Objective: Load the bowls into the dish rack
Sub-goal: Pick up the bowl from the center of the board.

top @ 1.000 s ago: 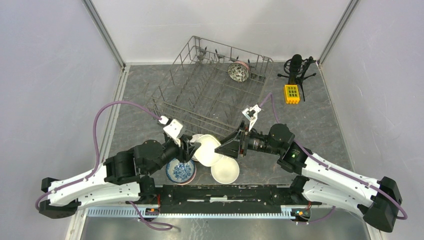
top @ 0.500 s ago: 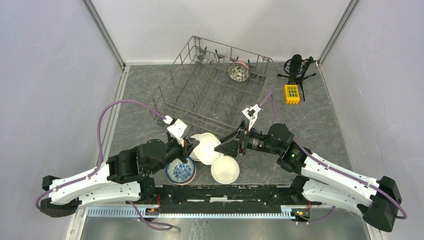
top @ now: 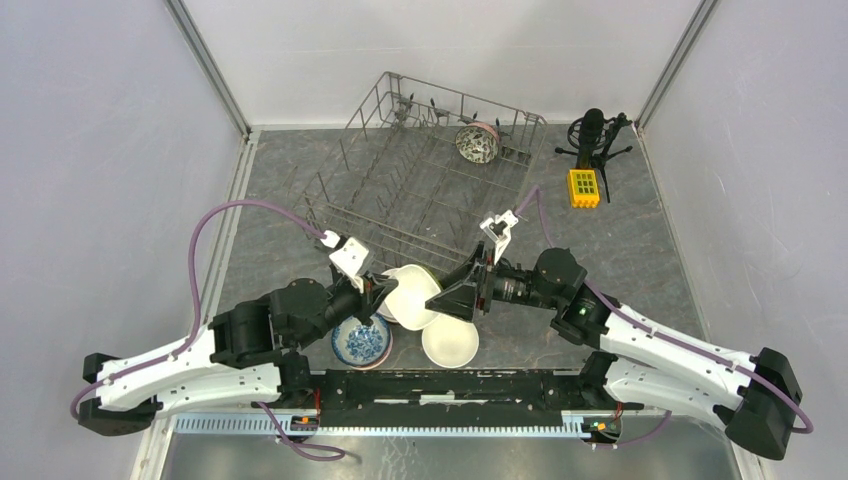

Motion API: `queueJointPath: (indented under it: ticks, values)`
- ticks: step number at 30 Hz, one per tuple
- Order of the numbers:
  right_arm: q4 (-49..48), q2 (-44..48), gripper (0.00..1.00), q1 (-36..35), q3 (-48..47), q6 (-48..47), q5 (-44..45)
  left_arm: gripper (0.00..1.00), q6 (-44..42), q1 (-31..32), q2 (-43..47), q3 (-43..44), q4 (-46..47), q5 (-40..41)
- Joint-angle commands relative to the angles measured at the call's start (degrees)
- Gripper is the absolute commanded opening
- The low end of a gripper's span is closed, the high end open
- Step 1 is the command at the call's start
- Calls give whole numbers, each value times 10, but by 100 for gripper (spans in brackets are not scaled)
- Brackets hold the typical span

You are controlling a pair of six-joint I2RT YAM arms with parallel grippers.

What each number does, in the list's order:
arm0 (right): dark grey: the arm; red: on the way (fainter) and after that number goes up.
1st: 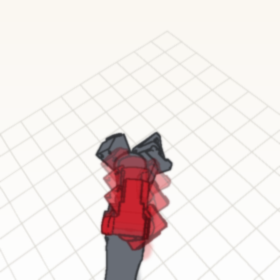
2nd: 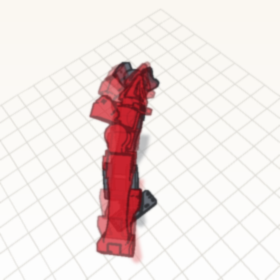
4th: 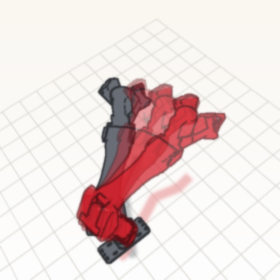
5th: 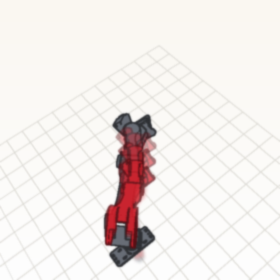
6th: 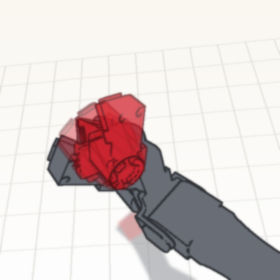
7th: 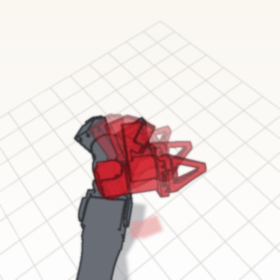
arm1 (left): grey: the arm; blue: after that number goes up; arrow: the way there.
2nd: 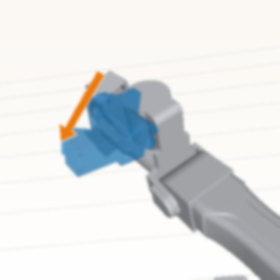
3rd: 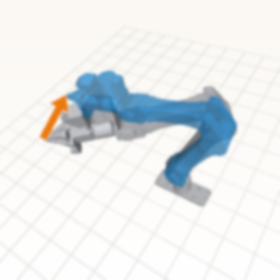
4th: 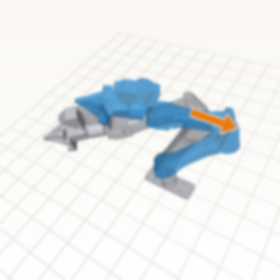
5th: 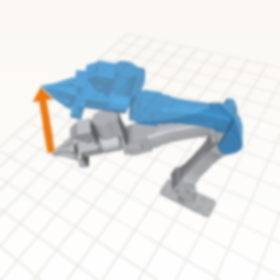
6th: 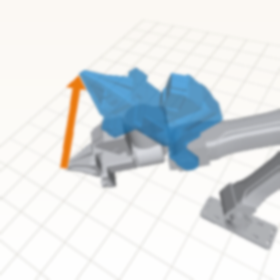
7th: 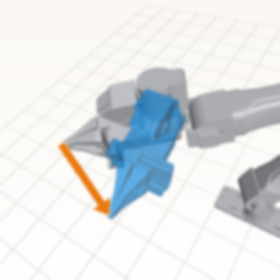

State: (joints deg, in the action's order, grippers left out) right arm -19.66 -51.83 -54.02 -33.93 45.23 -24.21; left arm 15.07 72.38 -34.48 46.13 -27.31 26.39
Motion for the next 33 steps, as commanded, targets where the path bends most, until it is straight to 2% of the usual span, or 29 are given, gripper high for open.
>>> queueJointPath:
  ticks: [1,3,6,11,15,20,21,22,24,25,26,30,33]
  values:
    - [-25,-2,69,-9,-4,-8,-24,2,-1,-2,-1,20,52,-1]
    - [-21,-2,74,-9,-3,-12,-20,2,-2,-2,-3,23,53,-2]
    - [-22,-2,75,-10,-2,-10,-20,2,-3,-2,-6,24,54,-3]
    - [-22,4,69,-11,-3,-11,-16,2,-3,-2,-12,25,54,-4]
    - [-24,6,48,-10,-3,-12,-16,2,-3,-2,-16,26,55,-5]
    - [-22,10,9,-11,-5,-11,-11,4,-3,-2,-17,26,53,-1]
    - [-20,11,2,-10,-5,-13,-8,7,-2,-2,-18,27,52,0]
    - [-18,13,0,-11,-6,-14,-5,11,-2,-2,-18,27,51,1]
    - [-13,16,0,-11,-9,-17,1,24,1,-2,-17,26,49,5]
    - [-11,18,0,-11,-9,-19,4,35,4,-1,-16,25,48,10]
    - [-8,19,0,-10,-11,-21,6,41,5,-2,-14,23,48,14]
    - [10,21,0,-11,-23,-31,16,59,7,-2,-5,20,47,21]
    - [22,20,0,-11,-32,-41,25,68,8,-2,-1,22,43,26]
